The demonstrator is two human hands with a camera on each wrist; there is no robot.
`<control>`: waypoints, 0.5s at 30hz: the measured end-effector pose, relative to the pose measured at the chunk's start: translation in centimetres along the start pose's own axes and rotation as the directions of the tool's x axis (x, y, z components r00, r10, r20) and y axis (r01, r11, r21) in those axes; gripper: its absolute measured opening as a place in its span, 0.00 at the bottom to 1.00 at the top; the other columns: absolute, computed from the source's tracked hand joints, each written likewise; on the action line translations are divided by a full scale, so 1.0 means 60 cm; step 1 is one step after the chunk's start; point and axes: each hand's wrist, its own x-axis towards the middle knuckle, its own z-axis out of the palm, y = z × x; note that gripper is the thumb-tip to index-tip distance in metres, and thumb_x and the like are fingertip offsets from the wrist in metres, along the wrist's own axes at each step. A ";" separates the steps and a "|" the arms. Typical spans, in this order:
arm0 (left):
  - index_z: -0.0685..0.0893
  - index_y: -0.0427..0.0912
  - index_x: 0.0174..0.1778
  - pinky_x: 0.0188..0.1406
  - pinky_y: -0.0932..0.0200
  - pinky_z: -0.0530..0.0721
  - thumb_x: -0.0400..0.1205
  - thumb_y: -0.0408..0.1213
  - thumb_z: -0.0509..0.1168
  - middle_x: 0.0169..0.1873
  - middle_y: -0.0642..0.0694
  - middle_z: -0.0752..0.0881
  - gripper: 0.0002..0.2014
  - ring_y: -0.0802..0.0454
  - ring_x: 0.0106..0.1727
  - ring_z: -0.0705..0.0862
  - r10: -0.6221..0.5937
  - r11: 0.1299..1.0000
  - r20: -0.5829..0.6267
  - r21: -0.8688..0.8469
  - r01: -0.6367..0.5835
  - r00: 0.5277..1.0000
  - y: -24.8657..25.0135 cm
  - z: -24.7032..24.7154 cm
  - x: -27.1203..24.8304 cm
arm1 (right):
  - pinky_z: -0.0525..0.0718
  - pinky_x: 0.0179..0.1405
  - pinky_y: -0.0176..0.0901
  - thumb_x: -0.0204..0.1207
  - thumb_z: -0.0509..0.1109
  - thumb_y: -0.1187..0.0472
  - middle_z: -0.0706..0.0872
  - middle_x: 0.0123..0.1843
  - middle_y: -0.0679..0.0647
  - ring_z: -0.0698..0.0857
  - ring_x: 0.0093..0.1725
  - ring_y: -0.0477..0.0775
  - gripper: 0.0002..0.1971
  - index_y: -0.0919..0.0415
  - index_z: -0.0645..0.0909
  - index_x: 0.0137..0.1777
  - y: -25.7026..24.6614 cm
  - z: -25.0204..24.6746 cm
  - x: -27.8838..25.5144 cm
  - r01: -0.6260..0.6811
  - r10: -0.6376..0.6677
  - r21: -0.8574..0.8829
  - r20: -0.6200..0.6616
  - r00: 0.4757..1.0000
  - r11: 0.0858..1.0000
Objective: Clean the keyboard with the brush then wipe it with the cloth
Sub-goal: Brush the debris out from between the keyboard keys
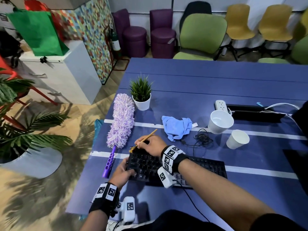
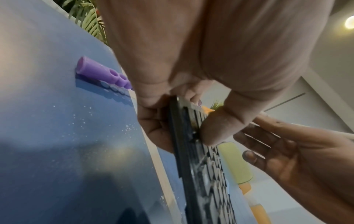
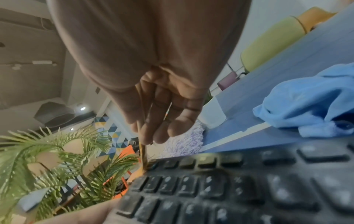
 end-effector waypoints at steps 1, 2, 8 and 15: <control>0.76 0.35 0.62 0.40 0.59 0.83 0.56 0.22 0.62 0.42 0.40 0.87 0.34 0.48 0.44 0.84 -0.001 1.000 0.002 0.003 0.001 1.000 -0.001 0.001 0.001 | 0.80 0.59 0.36 0.79 0.69 0.58 0.92 0.52 0.53 0.88 0.54 0.50 0.09 0.59 0.89 0.48 0.003 -0.006 0.000 -0.008 0.008 -0.071 -0.005 1.000 0.997; 0.77 0.35 0.61 0.39 0.61 0.83 0.55 0.22 0.62 0.41 0.42 0.87 0.33 0.50 0.42 0.84 -0.005 1.000 0.000 0.004 0.005 1.000 -0.001 0.002 0.001 | 0.83 0.58 0.39 0.79 0.67 0.56 0.92 0.50 0.54 0.88 0.52 0.53 0.10 0.59 0.89 0.45 0.011 -0.011 0.004 -0.024 0.022 -0.153 -0.014 1.000 0.988; 0.78 0.40 0.58 0.38 0.63 0.83 0.55 0.21 0.62 0.37 0.47 0.90 0.32 0.52 0.41 0.86 -0.006 1.000 0.005 -0.001 0.007 1.000 -0.001 0.003 0.003 | 0.83 0.57 0.40 0.78 0.66 0.52 0.91 0.48 0.46 0.86 0.48 0.47 0.12 0.56 0.90 0.42 0.008 -0.038 0.010 -0.016 0.013 -0.274 -0.015 1.000 0.962; 0.78 0.37 0.61 0.48 0.54 0.81 0.56 0.22 0.63 0.46 0.39 0.88 0.33 0.45 0.48 0.84 0.003 1.000 0.016 0.008 -0.004 1.000 0.006 0.002 0.007 | 0.85 0.52 0.42 0.78 0.65 0.51 0.91 0.47 0.47 0.85 0.45 0.49 0.14 0.56 0.90 0.44 0.027 -0.054 0.016 -0.030 0.027 -0.309 -0.016 1.000 0.951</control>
